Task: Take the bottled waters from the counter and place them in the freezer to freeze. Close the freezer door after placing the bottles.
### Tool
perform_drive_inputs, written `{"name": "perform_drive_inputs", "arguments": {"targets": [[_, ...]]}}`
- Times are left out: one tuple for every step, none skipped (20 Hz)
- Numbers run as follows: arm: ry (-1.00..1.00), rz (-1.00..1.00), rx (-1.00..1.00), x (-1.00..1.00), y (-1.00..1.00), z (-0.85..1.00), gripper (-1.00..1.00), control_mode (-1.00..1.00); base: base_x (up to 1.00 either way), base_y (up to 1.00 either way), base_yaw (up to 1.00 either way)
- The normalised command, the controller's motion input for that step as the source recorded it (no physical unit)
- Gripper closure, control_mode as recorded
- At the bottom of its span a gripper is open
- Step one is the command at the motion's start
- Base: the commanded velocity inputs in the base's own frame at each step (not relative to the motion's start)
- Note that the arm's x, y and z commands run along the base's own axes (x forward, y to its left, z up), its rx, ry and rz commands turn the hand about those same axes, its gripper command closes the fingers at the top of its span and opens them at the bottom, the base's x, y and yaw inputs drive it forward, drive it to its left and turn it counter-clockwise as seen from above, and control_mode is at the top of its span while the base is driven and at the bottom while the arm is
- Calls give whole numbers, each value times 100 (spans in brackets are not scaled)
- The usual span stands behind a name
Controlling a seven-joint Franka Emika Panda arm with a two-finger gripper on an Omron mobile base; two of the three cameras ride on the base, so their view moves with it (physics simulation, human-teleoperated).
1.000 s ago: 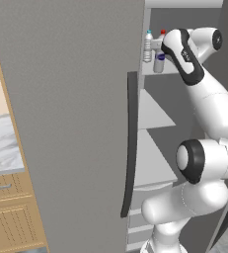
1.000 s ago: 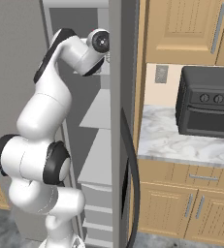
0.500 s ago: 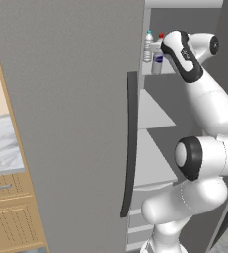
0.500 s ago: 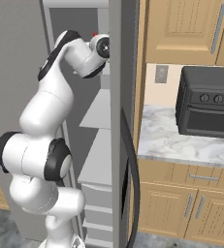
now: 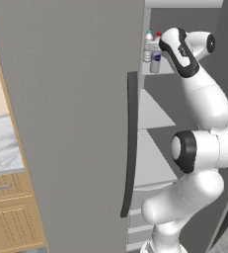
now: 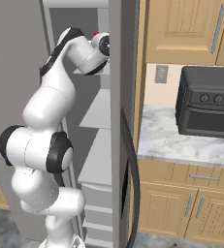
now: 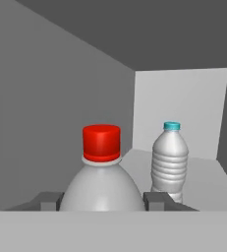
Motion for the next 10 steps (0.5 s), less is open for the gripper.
{"name": "perform_drive_inputs", "arguments": {"targets": [[0, 1, 0, 21, 0, 0, 100, -100, 0, 0, 0], [0, 1, 0, 21, 0, 0, 100, -100, 0, 0, 0], [0, 1, 0, 23, 0, 0, 100, -100, 0, 0, 0], [0, 1, 0, 22, 0, -4, 100, -100, 0, 0, 0], [0, 1, 0, 21, 0, -10, 100, -100, 0, 0, 0], [0, 1, 0, 19, 0, -11, 100, -100, 0, 0, 0], [0, 1, 0, 16, 0, -15, 100, -100, 0, 0, 0], [-2, 1, -1, 11, 0, -18, 100, -100, 0, 0, 0], [-4, 1, -1, 9, 0, -15, 100, -100, 0, 0, 0], [-5, 1, -1, 6, 0, -14, 100, -100, 0, 0, 0]]}}
